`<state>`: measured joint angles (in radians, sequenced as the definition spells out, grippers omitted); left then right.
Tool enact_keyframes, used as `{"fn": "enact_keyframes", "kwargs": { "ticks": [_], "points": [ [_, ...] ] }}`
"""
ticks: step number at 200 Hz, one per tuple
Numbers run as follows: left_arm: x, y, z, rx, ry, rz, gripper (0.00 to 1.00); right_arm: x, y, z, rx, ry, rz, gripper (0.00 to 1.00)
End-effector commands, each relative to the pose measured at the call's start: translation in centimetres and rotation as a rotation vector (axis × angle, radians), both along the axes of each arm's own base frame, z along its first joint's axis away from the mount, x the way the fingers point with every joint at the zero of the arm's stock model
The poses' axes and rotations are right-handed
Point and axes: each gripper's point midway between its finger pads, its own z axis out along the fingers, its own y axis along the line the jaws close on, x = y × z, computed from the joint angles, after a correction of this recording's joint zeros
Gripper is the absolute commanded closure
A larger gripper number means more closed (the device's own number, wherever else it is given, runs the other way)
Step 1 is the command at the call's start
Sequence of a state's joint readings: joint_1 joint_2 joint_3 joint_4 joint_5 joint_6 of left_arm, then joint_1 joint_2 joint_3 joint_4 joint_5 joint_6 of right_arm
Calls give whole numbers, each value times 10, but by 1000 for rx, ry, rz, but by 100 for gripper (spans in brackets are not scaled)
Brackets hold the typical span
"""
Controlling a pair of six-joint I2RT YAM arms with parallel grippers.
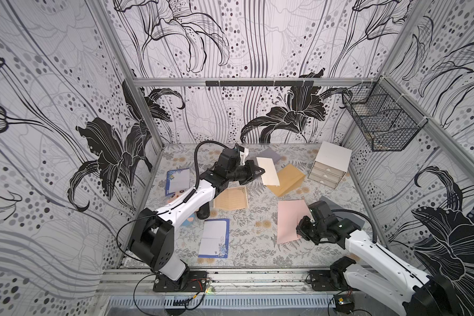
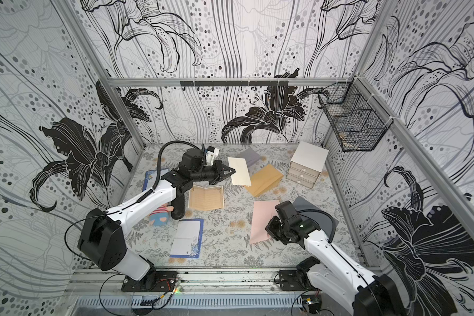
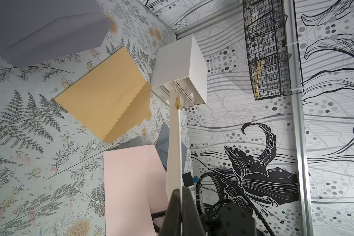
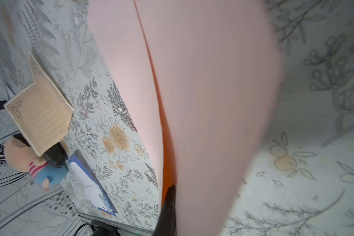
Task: Take the letter paper out of the envelope
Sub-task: Place the envelope at the center of the board.
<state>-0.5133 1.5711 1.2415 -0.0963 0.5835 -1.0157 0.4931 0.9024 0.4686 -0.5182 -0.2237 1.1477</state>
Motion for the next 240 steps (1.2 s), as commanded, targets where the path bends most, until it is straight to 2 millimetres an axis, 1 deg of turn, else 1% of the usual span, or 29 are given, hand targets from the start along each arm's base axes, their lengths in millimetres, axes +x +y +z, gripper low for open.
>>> {"fn": "enact_keyframes", "kwargs": {
  "ticks": [1,31,75,91,109,133,148,168,185,199,213,231,240],
  "points": [
    [1,5,21,-11,-96,17,100,-9,-8,-17,-17,50,-55,100],
    [0,4,22,-10,-100,15,100,-16,-13,-34,-71,120,-50,100],
    [-2,5,22,-1,-102,12,100,-17,-26,-37,-185,175,-46,81],
    [-3,7,22,6,-103,15,100,-20,-33,-36,-230,202,-56,75],
    [-3,8,21,18,-105,16,100,-22,-40,-34,-269,220,-71,73],
    [-3,8,19,23,-103,14,100,-20,-46,-25,-293,203,-94,69],
    [-3,8,17,26,-99,14,100,-17,-46,-18,-297,190,-99,62],
    [-2,7,14,28,-96,11,100,-19,-47,-12,-302,206,-104,53],
    [-1,6,13,27,-95,9,100,-21,-43,-12,-282,225,-95,52],
    [0,6,11,27,-94,9,100,-23,-41,-11,-272,240,-95,58],
    [1,4,10,24,-91,7,100,-24,-40,-9,-270,249,-98,58],
    [3,3,8,22,-86,8,100,-22,-43,-1,-277,228,-108,58],
    [3,3,7,22,-83,6,100,-18,-44,6,-282,198,-108,58]
  ]
}}
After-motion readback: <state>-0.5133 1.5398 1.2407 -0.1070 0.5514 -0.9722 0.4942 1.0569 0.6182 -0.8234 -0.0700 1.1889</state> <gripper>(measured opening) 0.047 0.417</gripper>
